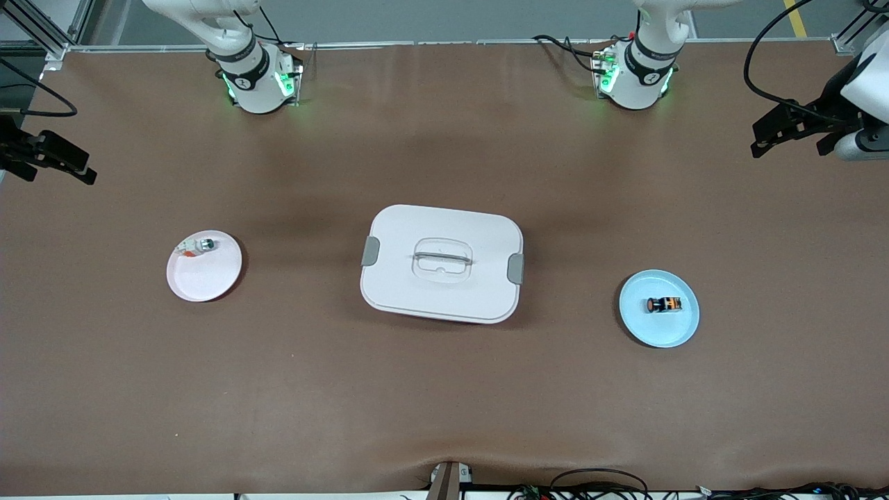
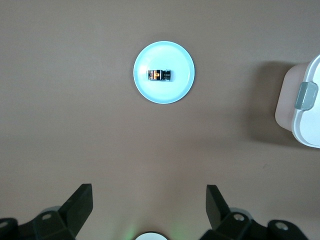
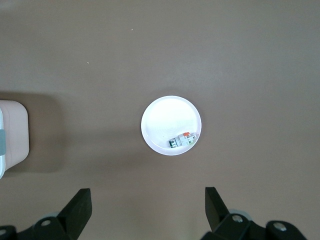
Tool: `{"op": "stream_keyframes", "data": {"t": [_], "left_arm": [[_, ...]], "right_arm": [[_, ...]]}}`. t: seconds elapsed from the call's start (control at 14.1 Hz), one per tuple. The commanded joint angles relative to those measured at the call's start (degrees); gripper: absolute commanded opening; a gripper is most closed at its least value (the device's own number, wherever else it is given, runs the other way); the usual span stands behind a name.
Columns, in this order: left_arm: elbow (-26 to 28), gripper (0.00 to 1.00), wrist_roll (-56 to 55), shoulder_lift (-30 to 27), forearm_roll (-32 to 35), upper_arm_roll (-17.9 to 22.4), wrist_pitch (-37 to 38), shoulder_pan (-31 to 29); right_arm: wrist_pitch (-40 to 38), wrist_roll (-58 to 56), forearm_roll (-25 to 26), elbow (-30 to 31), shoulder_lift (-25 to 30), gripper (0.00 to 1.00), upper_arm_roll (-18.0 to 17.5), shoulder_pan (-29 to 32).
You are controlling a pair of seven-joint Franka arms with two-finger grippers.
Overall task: Transfer orange switch to right arm and place
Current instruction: 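Move the left gripper down over the orange switch on the blue plate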
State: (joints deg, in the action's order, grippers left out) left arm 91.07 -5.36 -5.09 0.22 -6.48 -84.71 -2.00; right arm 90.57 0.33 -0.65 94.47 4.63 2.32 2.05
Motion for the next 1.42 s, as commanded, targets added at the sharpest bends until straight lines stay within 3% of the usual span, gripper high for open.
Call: {"op": "stream_keyframes", "data": {"t": [0.0, 0.78, 1.06, 1.35], "left_arm": [[-0.36, 1.00, 0.52, -0.27, -0.13, -0.03, 0.86, 0.07], [-0.19, 1.00, 0.44, 6.31, -0.04, 0.32, -0.10, -0.38], [7.79, 1.00, 0.43, 6.59, 2.41, 0.15, -8.25, -0.46], [17.10, 1.00, 1.49, 6.67, 2.86, 0.06, -20.99, -1.69]], "right_arm": [[0.92, -0.60, 0.92, 1.94, 1.78, 1.00, -0.48, 0.67], [0.92, -0.51, 0.83, 2.03, 1.96, 1.00, -0.39, 0.85], [0.84, -0.51, 0.83, 2.03, 1.87, 1.00, -0.48, 0.85], [0.75, -0.51, 0.83, 2.03, 1.87, 1.00, -0.39, 0.93]]}}
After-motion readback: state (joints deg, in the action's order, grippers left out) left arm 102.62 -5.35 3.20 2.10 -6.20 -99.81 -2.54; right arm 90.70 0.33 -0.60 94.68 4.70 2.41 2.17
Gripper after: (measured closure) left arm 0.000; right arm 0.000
